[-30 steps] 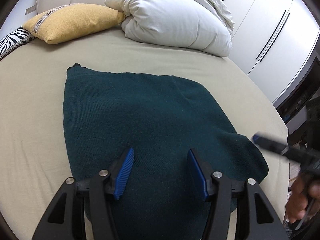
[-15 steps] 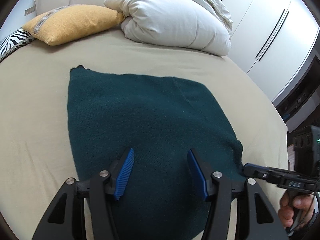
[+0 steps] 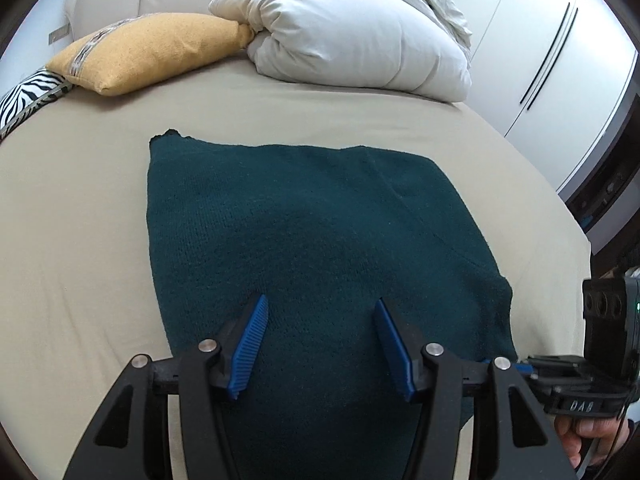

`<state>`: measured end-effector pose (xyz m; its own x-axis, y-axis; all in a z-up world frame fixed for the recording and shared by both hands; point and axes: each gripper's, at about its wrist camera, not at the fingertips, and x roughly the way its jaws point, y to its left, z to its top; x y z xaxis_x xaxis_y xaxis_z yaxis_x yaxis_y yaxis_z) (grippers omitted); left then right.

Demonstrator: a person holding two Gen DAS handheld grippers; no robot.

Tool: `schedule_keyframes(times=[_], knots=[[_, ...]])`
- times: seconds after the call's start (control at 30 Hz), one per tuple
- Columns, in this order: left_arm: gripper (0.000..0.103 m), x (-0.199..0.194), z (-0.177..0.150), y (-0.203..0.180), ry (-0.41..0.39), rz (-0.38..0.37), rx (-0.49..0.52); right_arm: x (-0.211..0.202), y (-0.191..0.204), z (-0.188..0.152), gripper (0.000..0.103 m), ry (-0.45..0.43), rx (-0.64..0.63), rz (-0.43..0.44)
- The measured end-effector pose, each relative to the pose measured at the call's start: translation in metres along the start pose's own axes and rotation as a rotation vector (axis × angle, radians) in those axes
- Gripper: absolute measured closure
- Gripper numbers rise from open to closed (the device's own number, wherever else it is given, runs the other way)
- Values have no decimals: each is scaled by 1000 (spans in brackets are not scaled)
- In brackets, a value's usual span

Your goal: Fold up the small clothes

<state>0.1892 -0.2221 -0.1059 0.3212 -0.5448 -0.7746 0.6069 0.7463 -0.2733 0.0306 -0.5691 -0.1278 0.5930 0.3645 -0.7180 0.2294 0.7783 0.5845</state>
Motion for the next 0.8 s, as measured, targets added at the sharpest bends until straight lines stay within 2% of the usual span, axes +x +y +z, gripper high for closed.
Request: schedule_keyframes(times=[0.13, 0.17, 0.23, 0.33, 0.4, 0.5, 0.57, 0.63, 0.67, 0.77, 0.8], knots=[[45, -19, 5, -1, -40, 10, -18, -20, 8, -3, 94, 41, -44, -82], [45, -23, 8, -3, -59, 23, -9, -27, 10, -3, 89, 35, -52, -101], [45, -25, 16, -5, -80, 47, 18, -45, 15, 7, 88, -8, -66, -97], [45, -3, 27, 0, -18, 71, 28, -56, 29, 34, 87, -63, -99, -71], [46, 17, 30, 7, 23, 81, 36, -43, 38, 66, 87, -61, -132, -48], [44, 23, 29, 5, 18, 93, 64, -13, 44, 102, 87, -24, -110, -17], [43, 26, 28, 3, 16, 103, 84, 13, 52, 125, 87, 22, -122, 38], [43, 28, 27, 5, 14, 100, 83, 43, 55, 151, 87, 53, -82, -23], [43, 29, 27, 6, 15, 100, 82, 56, 47, 159, 91, 62, -60, -72], [42, 32, 28, 6, 10, 97, 89, 68, 17, 173, 103, 15, 30, -4], [42, 33, 28, 5, 6, 101, 95, 70, 12, 176, 103, 0, 46, -9]])
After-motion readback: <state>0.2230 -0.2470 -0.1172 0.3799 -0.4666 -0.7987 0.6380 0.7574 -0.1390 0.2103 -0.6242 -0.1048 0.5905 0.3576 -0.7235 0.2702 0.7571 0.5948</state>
